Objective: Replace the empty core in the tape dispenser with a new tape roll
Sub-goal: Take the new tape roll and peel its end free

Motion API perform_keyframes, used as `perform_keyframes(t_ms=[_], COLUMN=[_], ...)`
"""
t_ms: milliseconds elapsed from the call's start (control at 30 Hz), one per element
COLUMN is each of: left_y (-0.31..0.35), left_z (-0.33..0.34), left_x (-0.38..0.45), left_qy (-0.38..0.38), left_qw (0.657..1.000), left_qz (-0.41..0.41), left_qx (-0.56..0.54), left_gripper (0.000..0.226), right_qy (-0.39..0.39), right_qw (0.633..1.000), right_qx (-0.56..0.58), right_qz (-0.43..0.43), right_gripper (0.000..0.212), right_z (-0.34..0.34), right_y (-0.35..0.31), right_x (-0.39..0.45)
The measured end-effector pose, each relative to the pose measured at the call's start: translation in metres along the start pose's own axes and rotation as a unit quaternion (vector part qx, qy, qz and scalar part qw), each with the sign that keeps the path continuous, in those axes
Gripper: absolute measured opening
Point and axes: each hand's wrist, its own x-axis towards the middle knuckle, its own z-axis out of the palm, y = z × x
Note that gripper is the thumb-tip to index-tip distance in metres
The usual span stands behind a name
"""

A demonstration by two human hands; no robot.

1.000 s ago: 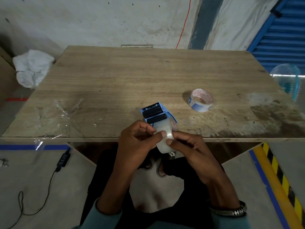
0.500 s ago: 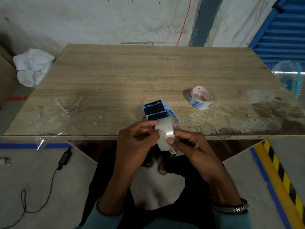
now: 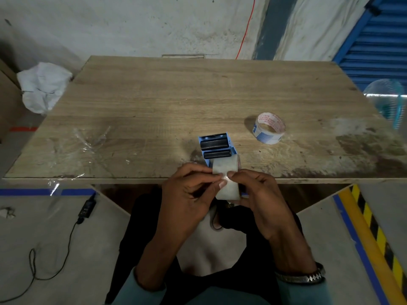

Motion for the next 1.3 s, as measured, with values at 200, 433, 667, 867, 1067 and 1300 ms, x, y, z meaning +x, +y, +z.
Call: perform_keyframes(t_ms=[200, 433, 667, 867, 1067, 1300], left_y=[0.002, -0.003, 0.005, 0.005, 0.006, 0.008], left_z=[0.002, 0.009, 0.013, 0.018, 0.021, 0.018], left_x=[0.000, -0.001, -0.009, -0.013, -0.014, -0.014], left_qy=[-0.036, -0.044, -0.016, -0.031, -0.052, -0.045], left_qw=[0.999, 0.998, 0.989, 0.960, 0.948, 0.926], left_qz=[0.010, 0.044, -0.105, -0.194, -0.214, -0.250], left_qx=[-0.033, -0.009, -0.106, -0.198, -0.229, -0.278], left_gripper=[0.013, 0.009, 0.031, 0.028, 0.031, 0.023], right_qy=[0.017, 0.025, 0.033, 0.055, 0.050, -0.028], right_qw=[0.999, 0.998, 0.997, 0.997, 0.997, 0.995], right_qx=[0.005, 0.031, 0.044, 0.038, 0.047, 0.086], right_qz=[0.038, 0.053, 0.054, 0.051, 0.036, 0.048], right_gripper=[0.023, 0.029, 0.022, 0.010, 0.017, 0.036], right_z=[-0.001, -0.009, -0.014, -0.003, 0.000, -0.018], right_y=[-0.003, 0.000, 0.003, 0.006, 0.007, 0.014], right_x=[0.002, 0.003, 0.000, -0.004, -0.006, -0.007])
